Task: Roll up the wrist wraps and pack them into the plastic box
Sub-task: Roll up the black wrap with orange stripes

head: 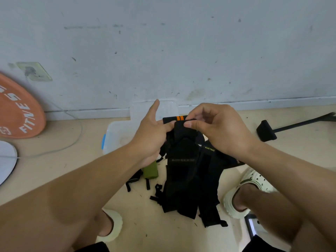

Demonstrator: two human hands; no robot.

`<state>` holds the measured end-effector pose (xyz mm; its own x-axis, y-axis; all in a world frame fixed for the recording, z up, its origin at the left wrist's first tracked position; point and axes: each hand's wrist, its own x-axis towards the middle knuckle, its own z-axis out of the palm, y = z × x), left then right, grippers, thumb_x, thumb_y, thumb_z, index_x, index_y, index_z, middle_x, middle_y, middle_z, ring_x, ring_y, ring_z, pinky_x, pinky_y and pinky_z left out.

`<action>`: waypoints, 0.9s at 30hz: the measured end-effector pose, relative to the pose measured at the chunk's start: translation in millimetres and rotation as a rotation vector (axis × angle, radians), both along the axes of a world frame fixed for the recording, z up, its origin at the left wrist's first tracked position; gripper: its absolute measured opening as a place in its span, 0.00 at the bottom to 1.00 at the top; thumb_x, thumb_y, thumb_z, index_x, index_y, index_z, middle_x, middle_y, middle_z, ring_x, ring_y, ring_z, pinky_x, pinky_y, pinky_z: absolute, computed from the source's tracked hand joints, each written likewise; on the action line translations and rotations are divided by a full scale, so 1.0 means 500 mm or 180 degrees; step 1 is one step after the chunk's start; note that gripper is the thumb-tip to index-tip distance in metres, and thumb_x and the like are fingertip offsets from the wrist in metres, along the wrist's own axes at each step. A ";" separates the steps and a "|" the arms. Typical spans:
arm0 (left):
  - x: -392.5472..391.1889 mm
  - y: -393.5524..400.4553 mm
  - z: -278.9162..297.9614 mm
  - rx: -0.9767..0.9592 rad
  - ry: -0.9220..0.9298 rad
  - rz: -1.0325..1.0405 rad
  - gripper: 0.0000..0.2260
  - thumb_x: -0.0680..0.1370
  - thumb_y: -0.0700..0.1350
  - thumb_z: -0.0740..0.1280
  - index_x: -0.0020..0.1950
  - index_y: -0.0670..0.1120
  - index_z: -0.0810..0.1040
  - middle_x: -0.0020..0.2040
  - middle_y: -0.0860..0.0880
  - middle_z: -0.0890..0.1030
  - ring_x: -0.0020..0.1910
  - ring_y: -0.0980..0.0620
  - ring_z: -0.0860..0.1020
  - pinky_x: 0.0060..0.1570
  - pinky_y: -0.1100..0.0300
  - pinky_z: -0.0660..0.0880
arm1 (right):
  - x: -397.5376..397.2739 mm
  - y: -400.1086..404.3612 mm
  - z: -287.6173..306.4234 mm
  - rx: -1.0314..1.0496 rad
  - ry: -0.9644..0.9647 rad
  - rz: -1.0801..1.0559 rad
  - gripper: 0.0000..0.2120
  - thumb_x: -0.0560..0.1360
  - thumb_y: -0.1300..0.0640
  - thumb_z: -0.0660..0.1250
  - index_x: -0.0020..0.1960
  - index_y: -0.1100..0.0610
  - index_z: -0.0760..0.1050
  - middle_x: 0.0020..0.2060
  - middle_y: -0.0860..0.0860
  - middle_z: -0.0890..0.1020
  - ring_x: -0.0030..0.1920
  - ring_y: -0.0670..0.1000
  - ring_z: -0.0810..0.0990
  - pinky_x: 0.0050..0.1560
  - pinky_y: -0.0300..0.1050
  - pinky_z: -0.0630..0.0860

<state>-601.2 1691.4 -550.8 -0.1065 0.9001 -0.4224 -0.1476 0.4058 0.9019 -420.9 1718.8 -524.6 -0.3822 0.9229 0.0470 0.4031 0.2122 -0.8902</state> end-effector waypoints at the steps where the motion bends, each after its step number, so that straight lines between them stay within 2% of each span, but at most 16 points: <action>1: 0.003 -0.001 0.005 0.0006 -0.0069 -0.0036 0.40 0.81 0.35 0.69 0.83 0.62 0.52 0.58 0.42 0.86 0.55 0.44 0.85 0.62 0.47 0.80 | -0.001 0.001 -0.002 0.0004 -0.0036 -0.0062 0.04 0.75 0.58 0.77 0.43 0.51 0.83 0.40 0.49 0.86 0.41 0.53 0.84 0.41 0.35 0.78; 3: 0.007 -0.003 0.012 0.0010 -0.0173 -0.0053 0.40 0.82 0.35 0.68 0.84 0.61 0.50 0.57 0.42 0.86 0.50 0.44 0.86 0.53 0.51 0.83 | -0.002 0.004 -0.006 0.0039 -0.0094 -0.0167 0.05 0.74 0.57 0.77 0.42 0.49 0.83 0.39 0.48 0.86 0.41 0.53 0.84 0.40 0.35 0.78; 4: 0.009 -0.004 0.015 0.0007 -0.0207 -0.0060 0.40 0.82 0.36 0.68 0.84 0.61 0.50 0.57 0.42 0.86 0.50 0.43 0.85 0.54 0.48 0.83 | -0.001 0.005 -0.007 0.0043 -0.0104 -0.0226 0.06 0.74 0.56 0.78 0.42 0.48 0.83 0.39 0.48 0.86 0.41 0.54 0.84 0.41 0.38 0.77; 6: 0.011 -0.009 0.019 -0.0007 -0.0223 -0.0112 0.40 0.82 0.37 0.69 0.84 0.61 0.50 0.56 0.42 0.87 0.51 0.40 0.82 0.64 0.39 0.77 | -0.002 0.005 -0.009 0.0002 -0.0102 -0.0329 0.06 0.74 0.55 0.78 0.41 0.48 0.82 0.38 0.48 0.86 0.40 0.55 0.83 0.43 0.43 0.77; 7: 0.012 -0.010 0.018 -0.0025 -0.0232 -0.0112 0.40 0.82 0.37 0.69 0.84 0.61 0.50 0.56 0.43 0.87 0.52 0.40 0.82 0.67 0.38 0.74 | -0.003 0.004 -0.011 -0.0013 -0.0110 -0.0360 0.06 0.74 0.55 0.78 0.41 0.48 0.83 0.38 0.48 0.86 0.40 0.56 0.82 0.42 0.42 0.77; 9: 0.016 -0.012 0.016 -0.0059 -0.0301 -0.0052 0.37 0.83 0.35 0.66 0.84 0.60 0.52 0.57 0.42 0.86 0.56 0.41 0.85 0.64 0.42 0.79 | -0.005 0.003 -0.011 -0.0024 -0.0143 -0.0409 0.05 0.74 0.55 0.78 0.42 0.48 0.83 0.37 0.46 0.85 0.37 0.54 0.81 0.38 0.38 0.75; 11: 0.018 -0.011 0.013 -0.0069 -0.0508 0.0108 0.33 0.84 0.35 0.62 0.84 0.57 0.55 0.59 0.42 0.85 0.53 0.44 0.87 0.58 0.48 0.82 | -0.006 0.000 -0.010 -0.0029 -0.0174 -0.0475 0.06 0.74 0.55 0.78 0.41 0.48 0.82 0.34 0.42 0.84 0.31 0.47 0.77 0.33 0.32 0.72; 13: 0.020 -0.012 0.013 -0.0100 -0.0669 0.0250 0.31 0.85 0.38 0.63 0.84 0.56 0.56 0.57 0.43 0.84 0.53 0.45 0.87 0.58 0.48 0.82 | -0.007 -0.002 -0.010 -0.0043 -0.0178 -0.0557 0.07 0.74 0.54 0.78 0.40 0.46 0.82 0.32 0.38 0.82 0.29 0.41 0.75 0.32 0.30 0.70; 16: 0.024 -0.020 0.016 -0.0038 -0.0384 0.0051 0.39 0.80 0.43 0.73 0.83 0.59 0.54 0.53 0.43 0.87 0.56 0.43 0.85 0.65 0.39 0.77 | -0.012 -0.006 -0.012 0.0018 -0.0227 -0.0694 0.07 0.73 0.52 0.79 0.39 0.44 0.83 0.35 0.42 0.83 0.31 0.40 0.76 0.33 0.30 0.70; 18: 0.028 -0.027 0.016 0.0039 -0.0213 -0.0071 0.42 0.79 0.40 0.74 0.83 0.60 0.52 0.53 0.44 0.88 0.55 0.44 0.86 0.60 0.44 0.81 | -0.013 -0.005 -0.013 0.0003 -0.0231 -0.0778 0.05 0.72 0.50 0.80 0.40 0.44 0.84 0.36 0.44 0.81 0.32 0.40 0.76 0.34 0.30 0.69; 20: 0.028 -0.031 0.013 0.0120 -0.0165 -0.0138 0.42 0.80 0.36 0.71 0.84 0.60 0.51 0.53 0.45 0.88 0.52 0.47 0.87 0.51 0.54 0.83 | -0.013 -0.003 -0.014 -0.0148 -0.0081 -0.0879 0.06 0.71 0.49 0.80 0.43 0.46 0.84 0.34 0.44 0.79 0.30 0.40 0.74 0.34 0.30 0.69; 21: 0.029 -0.031 0.014 0.0138 -0.0154 -0.0160 0.42 0.80 0.36 0.71 0.84 0.60 0.51 0.53 0.45 0.88 0.52 0.47 0.87 0.49 0.56 0.82 | -0.012 -0.001 -0.015 -0.0243 -0.0015 -0.0969 0.08 0.71 0.48 0.80 0.45 0.48 0.83 0.34 0.45 0.78 0.29 0.41 0.74 0.34 0.33 0.70; 24: 0.027 -0.027 0.011 0.0122 -0.0124 -0.0052 0.40 0.81 0.38 0.71 0.83 0.61 0.53 0.55 0.44 0.87 0.53 0.46 0.87 0.53 0.51 0.82 | -0.007 0.007 -0.011 -0.0913 0.0211 -0.1206 0.19 0.70 0.45 0.80 0.51 0.54 0.76 0.37 0.50 0.79 0.33 0.47 0.77 0.39 0.43 0.76; 27: 0.024 -0.023 0.005 0.0130 0.0085 0.0084 0.38 0.80 0.41 0.72 0.82 0.62 0.55 0.54 0.46 0.87 0.53 0.46 0.86 0.60 0.45 0.81 | -0.006 0.004 -0.007 -0.1704 0.0694 -0.0987 0.19 0.72 0.51 0.80 0.56 0.55 0.76 0.43 0.55 0.86 0.40 0.50 0.84 0.40 0.41 0.79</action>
<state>-589.4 1679.6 -548.1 -0.1411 0.9133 -0.3820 -0.1334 0.3648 0.9215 -423.7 1720.9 -528.1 -0.1283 0.9061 -0.4031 0.1728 -0.3798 -0.9088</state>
